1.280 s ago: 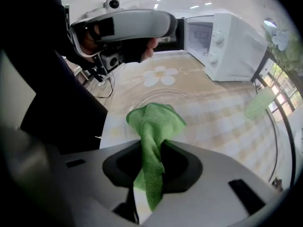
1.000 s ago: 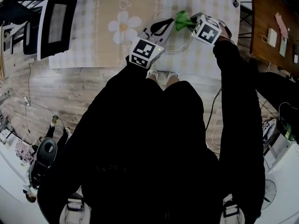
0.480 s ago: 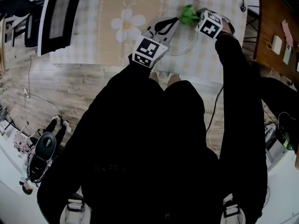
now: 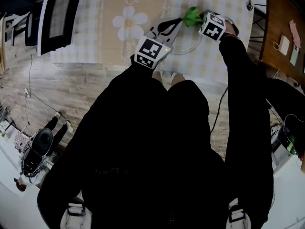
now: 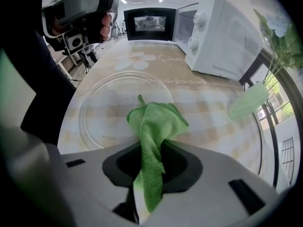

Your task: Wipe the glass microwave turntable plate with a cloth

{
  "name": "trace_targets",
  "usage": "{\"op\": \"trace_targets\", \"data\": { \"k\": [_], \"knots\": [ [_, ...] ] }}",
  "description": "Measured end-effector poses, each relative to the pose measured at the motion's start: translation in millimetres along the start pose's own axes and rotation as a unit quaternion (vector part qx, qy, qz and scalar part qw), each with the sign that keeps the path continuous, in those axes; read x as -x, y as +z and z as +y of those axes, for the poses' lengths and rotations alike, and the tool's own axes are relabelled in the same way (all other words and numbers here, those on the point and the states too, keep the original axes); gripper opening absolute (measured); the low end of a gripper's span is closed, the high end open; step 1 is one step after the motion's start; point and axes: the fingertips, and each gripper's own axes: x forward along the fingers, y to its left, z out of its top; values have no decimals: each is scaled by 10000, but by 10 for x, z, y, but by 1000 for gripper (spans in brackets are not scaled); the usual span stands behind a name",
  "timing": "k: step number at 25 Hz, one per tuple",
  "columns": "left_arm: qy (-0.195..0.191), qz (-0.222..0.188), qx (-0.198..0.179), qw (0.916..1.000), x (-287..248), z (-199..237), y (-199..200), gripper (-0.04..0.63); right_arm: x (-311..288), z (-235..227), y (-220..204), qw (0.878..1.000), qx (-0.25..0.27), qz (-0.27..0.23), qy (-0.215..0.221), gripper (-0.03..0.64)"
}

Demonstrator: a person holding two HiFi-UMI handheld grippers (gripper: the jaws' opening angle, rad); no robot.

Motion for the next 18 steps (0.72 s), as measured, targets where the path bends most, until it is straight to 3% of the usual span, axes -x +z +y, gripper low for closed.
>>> {"op": "trace_targets", "data": {
  "k": [18],
  "knots": [
    [-105, 31, -42, 9999, 125, -192, -67, 21, 51, 810, -133, 9977, 83, 54, 672, 106]
  ]
}}
